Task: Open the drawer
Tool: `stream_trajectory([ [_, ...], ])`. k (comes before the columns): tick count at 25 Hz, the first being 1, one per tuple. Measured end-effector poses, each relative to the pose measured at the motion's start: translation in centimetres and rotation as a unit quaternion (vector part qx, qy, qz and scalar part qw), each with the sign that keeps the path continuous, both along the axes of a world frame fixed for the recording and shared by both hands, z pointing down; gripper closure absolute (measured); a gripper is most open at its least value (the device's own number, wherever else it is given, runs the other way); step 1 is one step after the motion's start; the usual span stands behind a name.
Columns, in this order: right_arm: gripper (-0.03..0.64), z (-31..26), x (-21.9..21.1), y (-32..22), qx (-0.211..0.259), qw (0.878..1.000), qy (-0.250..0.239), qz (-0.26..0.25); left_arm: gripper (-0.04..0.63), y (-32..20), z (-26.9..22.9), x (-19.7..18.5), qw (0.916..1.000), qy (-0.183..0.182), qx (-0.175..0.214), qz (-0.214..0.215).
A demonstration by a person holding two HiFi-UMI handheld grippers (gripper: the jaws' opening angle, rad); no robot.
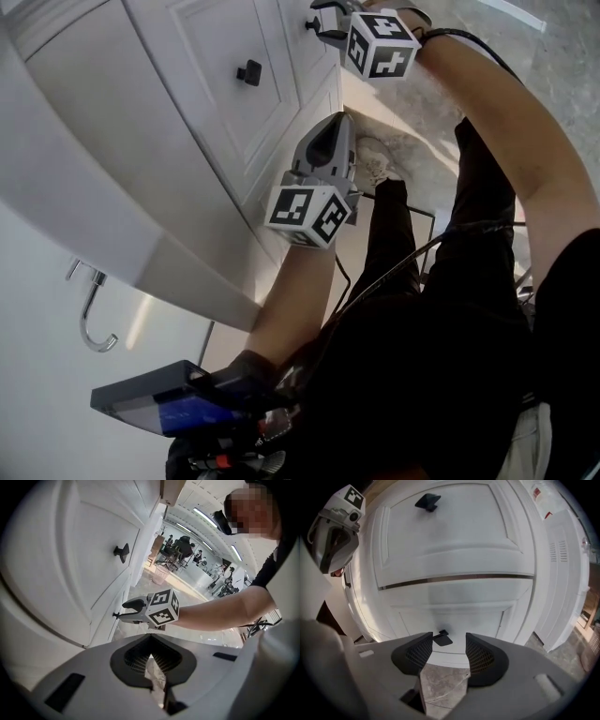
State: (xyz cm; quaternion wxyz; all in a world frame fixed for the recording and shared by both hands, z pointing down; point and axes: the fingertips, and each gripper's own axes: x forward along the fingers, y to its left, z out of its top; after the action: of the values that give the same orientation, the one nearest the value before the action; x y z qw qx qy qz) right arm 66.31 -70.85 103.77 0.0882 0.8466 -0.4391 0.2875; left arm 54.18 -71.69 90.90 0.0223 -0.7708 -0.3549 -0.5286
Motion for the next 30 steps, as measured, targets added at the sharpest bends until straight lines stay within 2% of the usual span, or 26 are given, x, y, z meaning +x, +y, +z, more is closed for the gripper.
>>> stream_trajectory([
  [7, 0.43, 1.2, -0.1, -1.5, -0.047, 0.998, -0.008, -0.039, 0.595, 1.0, 0.1, -0.4, 0.9998, -0.014, -0.016, -0.002],
  [14, 0.468, 1.7, 0.6, -2.2, -0.074, 0.997, -0.001, -0.025, 0.595, 1.6, 0.3, -0.9, 0.9994, -0.023, -0.024, 0.006],
  [21, 0.472, 1.4, 0.3, -1.8, -0.08, 0.997, -0.009, 0.0, 0.595, 2.1, 0.1, -1.5, 0.9988, -0.03, -0.036, 0.013],
  [30, 0.472, 1.4, -1.3, -0.5, -0.073, 0.997, -0.017, 0.002, 0.595, 2.5, -0.5, -2.0, 0.9982, -0.037, -0.044, 0.019],
])
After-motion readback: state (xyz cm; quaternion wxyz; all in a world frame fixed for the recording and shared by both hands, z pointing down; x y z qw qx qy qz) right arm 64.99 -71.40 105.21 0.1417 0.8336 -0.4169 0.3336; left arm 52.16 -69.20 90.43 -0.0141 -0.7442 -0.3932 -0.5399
